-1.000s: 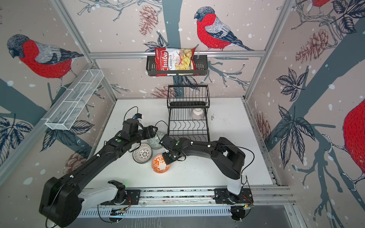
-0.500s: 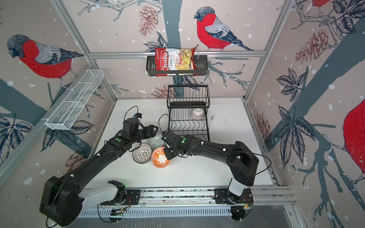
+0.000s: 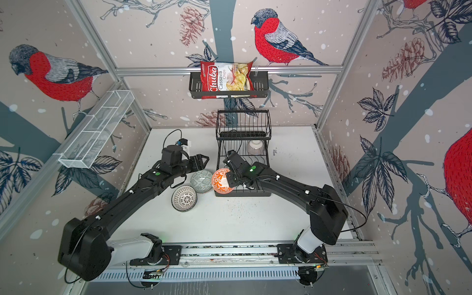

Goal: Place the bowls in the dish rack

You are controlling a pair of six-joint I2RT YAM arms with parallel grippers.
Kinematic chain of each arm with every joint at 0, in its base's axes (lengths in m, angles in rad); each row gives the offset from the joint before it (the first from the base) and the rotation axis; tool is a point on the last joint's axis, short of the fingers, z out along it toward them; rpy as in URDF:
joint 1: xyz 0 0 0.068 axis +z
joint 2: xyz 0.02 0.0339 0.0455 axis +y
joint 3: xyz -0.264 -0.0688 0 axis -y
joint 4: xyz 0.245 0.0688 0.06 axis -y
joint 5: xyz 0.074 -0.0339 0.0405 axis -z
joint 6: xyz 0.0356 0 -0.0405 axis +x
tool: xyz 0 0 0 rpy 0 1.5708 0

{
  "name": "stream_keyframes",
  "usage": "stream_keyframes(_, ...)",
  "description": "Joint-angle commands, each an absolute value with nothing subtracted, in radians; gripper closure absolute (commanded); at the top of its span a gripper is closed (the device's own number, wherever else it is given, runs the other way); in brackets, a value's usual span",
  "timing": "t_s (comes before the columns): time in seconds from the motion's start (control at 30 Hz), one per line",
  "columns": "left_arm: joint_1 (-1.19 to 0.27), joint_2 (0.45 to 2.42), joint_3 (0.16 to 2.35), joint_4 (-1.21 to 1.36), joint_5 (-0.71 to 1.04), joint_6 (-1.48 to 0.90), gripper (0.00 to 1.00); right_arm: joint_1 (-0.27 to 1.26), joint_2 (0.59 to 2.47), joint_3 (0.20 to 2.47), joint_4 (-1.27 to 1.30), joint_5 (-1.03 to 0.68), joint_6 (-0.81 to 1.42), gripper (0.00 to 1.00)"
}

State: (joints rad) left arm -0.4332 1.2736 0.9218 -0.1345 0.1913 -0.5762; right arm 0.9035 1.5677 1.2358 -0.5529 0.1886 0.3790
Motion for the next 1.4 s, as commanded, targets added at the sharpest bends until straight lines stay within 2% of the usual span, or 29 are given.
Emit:
stream_keyframes(0.0,-0.481,1.312,0.968,-0.102,0.199,-0.577,0.27,0.868,1.552,1.238,-0.508,0.269,0.344,0.99)
stream_keyframes(0.2,-0.553,1.394,1.028,-0.110,0.171,-0.584,0.30,0.820,1.545,1.241,-0.486,0.346,0.325,0.99)
stream_keyframes(0.53,-0.639,1.487,1.081,-0.132,0.130,-0.597,0.36,0.775,1.504,1.230,-0.422,0.301,0.323,0.99)
stream_keyframes(0.87,-0.657,1.553,1.107,-0.110,0.095,-0.622,0.47,0.775,1.485,1.217,-0.398,0.273,0.335,0.99)
stream_keyframes(1.03,-0.667,1.575,1.133,-0.120,0.055,-0.618,0.56,0.776,1.494,1.218,-0.387,0.271,0.351,0.99)
stream_keyframes(1.37,-0.683,1.600,1.139,-0.133,-0.005,-0.617,0.84,0.787,1.504,1.225,-0.367,0.245,0.364,0.97)
